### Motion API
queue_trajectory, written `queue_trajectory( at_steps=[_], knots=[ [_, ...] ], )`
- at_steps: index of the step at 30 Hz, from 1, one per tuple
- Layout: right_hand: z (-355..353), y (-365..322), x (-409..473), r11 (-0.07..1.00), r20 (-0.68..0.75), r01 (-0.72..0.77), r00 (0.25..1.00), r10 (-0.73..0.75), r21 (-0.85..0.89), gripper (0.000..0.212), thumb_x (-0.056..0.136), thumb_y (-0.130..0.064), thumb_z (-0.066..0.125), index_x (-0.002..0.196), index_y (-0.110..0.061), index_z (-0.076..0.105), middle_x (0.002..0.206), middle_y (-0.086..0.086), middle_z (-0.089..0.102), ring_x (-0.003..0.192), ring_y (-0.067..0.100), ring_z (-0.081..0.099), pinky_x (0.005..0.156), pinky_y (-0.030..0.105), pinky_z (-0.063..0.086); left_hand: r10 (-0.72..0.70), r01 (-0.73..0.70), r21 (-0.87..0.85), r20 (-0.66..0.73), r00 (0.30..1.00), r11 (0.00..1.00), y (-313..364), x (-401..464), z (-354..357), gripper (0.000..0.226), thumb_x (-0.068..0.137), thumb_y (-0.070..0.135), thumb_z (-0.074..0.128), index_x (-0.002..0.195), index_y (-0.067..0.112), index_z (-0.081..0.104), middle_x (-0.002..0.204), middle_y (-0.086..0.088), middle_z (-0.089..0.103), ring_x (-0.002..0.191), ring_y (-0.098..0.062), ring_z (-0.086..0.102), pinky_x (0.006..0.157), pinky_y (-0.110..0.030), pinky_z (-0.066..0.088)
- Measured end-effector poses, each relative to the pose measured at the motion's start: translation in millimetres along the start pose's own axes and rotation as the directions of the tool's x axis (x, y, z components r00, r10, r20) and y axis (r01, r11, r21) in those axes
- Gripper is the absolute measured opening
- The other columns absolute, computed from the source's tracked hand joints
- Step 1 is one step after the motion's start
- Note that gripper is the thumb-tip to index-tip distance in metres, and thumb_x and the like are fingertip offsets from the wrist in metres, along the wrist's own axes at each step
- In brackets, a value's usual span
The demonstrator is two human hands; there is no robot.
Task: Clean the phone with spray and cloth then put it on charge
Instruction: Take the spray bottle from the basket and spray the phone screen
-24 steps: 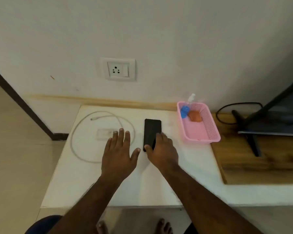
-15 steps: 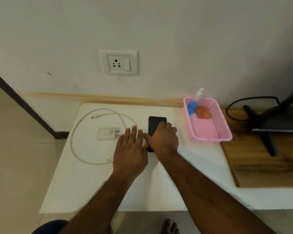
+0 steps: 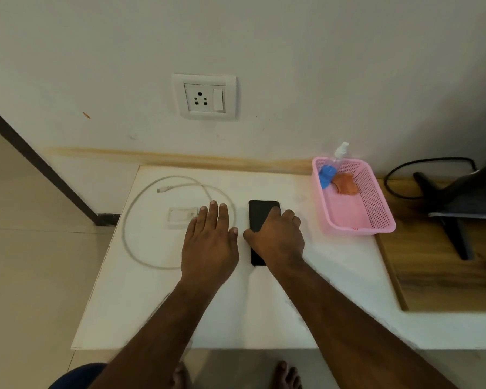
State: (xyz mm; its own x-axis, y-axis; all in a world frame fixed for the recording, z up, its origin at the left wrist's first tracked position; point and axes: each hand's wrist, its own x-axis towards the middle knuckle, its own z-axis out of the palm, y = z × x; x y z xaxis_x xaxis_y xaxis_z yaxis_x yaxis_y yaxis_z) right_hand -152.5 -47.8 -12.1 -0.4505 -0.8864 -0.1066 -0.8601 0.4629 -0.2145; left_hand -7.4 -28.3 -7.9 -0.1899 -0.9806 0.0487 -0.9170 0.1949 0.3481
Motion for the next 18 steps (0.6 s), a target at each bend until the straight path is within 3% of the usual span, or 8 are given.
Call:
queue_trajectory(
  at_steps=[9,18],
  knots=[
    [5,9,-60,0.999,0.010,0.052,0.999,-0.052,0.007,0.085,0.073,-0.069,0.065,0.134,-0.014,0.042,0.128,0.008,0.051,0.114,0.024,0.051,0.081,0.033,0.052,0.006,-0.005,-0.033,0.023,1.000,0.999,1,-4,-11,0.058,0.105,0.037,0.030,0.157,0.012,0.021,0.165,-0.013,0.020,0.153,-0.029,0.015,0.123,-0.042,0.014],
    [-9,12,-62,0.995,0.021,0.103,0.994,-0.103,0.008,0.085,0.075,-0.072,0.062,0.134,-0.014,0.044,0.128,0.008,0.051,0.116,0.026,0.050,0.081,0.037,0.052,0.030,-0.029,-0.035,0.036,0.999,0.999,1,-6,-10,0.058,0.105,0.038,0.031,0.156,0.010,0.025,0.163,-0.015,0.024,0.151,-0.031,0.019,0.121,-0.044,0.017]
  ],
)
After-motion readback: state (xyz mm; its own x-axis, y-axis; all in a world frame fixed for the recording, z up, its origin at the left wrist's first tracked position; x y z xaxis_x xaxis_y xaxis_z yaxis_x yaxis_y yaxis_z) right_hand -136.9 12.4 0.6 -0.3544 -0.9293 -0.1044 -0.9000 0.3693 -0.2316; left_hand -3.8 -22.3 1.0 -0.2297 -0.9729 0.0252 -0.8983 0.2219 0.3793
